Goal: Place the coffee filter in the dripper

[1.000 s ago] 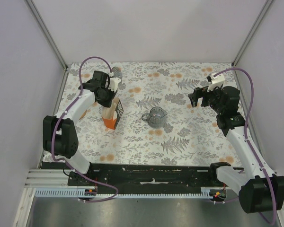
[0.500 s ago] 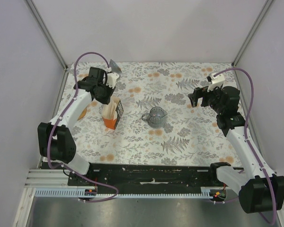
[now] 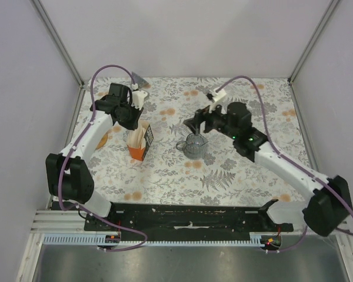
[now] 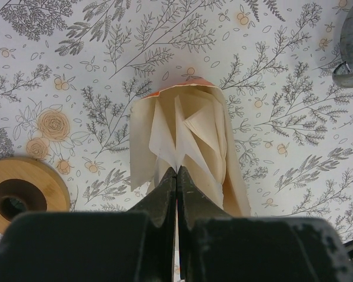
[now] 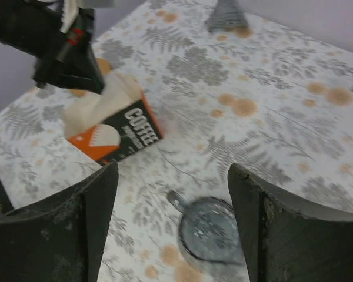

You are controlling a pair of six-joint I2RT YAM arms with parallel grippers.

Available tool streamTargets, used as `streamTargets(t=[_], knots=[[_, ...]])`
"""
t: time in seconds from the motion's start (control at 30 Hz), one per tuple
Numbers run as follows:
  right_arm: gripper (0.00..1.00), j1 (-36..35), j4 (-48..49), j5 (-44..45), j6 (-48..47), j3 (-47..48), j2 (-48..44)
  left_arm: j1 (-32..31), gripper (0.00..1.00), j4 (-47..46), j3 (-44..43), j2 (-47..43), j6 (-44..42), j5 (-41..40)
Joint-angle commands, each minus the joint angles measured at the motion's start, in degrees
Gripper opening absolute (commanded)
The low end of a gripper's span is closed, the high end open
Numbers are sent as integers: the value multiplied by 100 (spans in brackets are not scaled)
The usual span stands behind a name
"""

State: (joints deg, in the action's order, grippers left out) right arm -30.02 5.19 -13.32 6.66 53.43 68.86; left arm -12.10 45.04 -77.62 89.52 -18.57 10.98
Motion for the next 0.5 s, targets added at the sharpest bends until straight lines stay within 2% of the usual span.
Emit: streamTargets(t=[0.0, 0.2, 0.47], knots=[[78, -960, 754, 839, 810, 1001, 1083, 67, 2, -126, -130, -241, 274, 211], [71, -1954, 1168, 1753, 934, 1872, 2306, 120, 2, -197, -25, -373, 363, 238], [67, -2473, 897, 2079, 916, 2847, 3510, 164, 2, -171, -51, -356, 468, 431]])
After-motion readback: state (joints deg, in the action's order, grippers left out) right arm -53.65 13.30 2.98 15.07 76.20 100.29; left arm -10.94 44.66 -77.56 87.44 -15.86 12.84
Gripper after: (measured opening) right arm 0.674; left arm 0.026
